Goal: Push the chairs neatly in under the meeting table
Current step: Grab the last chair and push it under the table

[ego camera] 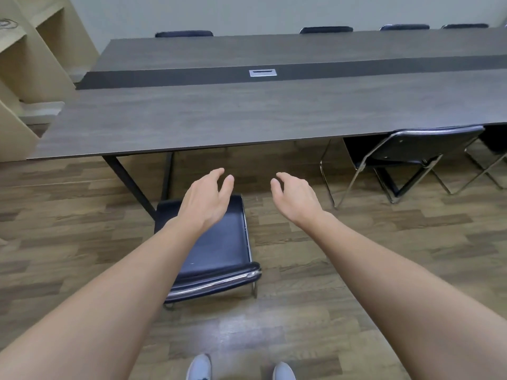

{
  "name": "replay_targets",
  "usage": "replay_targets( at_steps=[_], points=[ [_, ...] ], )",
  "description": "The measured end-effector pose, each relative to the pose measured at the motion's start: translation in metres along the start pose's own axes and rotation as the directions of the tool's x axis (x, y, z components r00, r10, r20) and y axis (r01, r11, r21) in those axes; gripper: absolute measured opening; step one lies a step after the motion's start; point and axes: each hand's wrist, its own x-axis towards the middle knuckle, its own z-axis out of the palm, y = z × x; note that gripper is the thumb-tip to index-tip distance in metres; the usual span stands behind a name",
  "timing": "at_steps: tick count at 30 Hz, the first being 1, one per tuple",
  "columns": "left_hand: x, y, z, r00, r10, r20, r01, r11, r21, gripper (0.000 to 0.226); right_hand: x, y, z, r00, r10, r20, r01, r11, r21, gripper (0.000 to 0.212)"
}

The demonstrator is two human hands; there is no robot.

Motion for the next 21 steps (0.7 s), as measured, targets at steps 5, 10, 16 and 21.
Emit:
replay_targets(
  at_steps=[5, 10, 16, 21],
  points=[
    [0.017, -0.049, -0.016, 0.997, 0.004, 0.078, -0.002, 1.0, -0.022, 0.052, 0.004, -0.029, 0.041, 0.993, 0.114, 0.007, -0.114, 0.993, 0.023, 0.045],
    [0.029, -0.112, -0.034, 0.987, -0.003, 0.163, 0.007, 1.0, -0.02, 0.053, 0.002, -0.074, 0.086, 0.977, 0.215, 0.006, -0.215, 0.975, 0.063, 0.046],
    [0.03, -0.17, -0.039, 0.972, -0.034, 0.231, 0.038, 0.999, -0.011, 0.054, -0.003, -0.103, 0.131, 0.962, 0.271, 0.01, -0.271, 0.959, 0.078, 0.044],
    [0.027, -0.203, -0.032, 0.961, -0.063, 0.271, 0.063, 0.998, 0.008, 0.054, -0.01, -0.112, 0.16, 0.947, 0.317, 0.042, -0.32, 0.943, 0.09, 0.04]
  ],
)
